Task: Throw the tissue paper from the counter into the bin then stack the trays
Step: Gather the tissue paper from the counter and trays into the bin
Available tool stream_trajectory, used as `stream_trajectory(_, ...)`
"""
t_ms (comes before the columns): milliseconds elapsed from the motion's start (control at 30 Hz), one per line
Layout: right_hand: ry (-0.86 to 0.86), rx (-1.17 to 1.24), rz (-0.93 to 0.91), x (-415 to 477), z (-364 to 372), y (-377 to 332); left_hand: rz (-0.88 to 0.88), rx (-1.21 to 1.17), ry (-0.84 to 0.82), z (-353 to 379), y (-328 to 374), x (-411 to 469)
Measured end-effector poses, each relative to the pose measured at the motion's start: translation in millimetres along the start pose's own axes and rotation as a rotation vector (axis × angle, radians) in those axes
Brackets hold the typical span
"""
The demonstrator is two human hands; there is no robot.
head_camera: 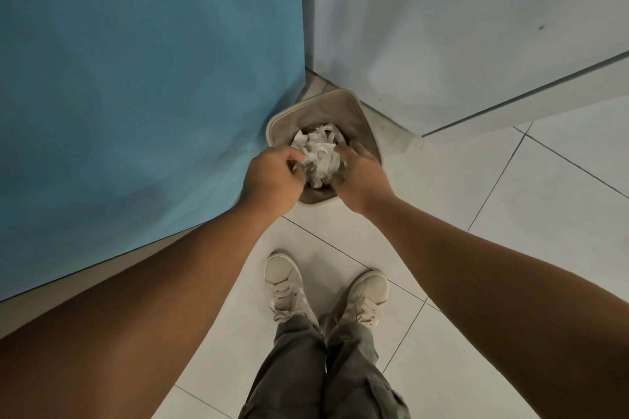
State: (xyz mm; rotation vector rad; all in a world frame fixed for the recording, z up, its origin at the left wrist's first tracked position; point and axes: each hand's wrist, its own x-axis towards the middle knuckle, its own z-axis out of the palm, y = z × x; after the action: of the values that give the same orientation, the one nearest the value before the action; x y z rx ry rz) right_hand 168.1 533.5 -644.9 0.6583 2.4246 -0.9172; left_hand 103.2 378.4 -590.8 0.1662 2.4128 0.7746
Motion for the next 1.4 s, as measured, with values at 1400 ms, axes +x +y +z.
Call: stream_trajectory(1400, 0.411, -0.218, -0.847, -346, -411, -373, 0.372, 0.292, 0.837, -425, 265, -314)
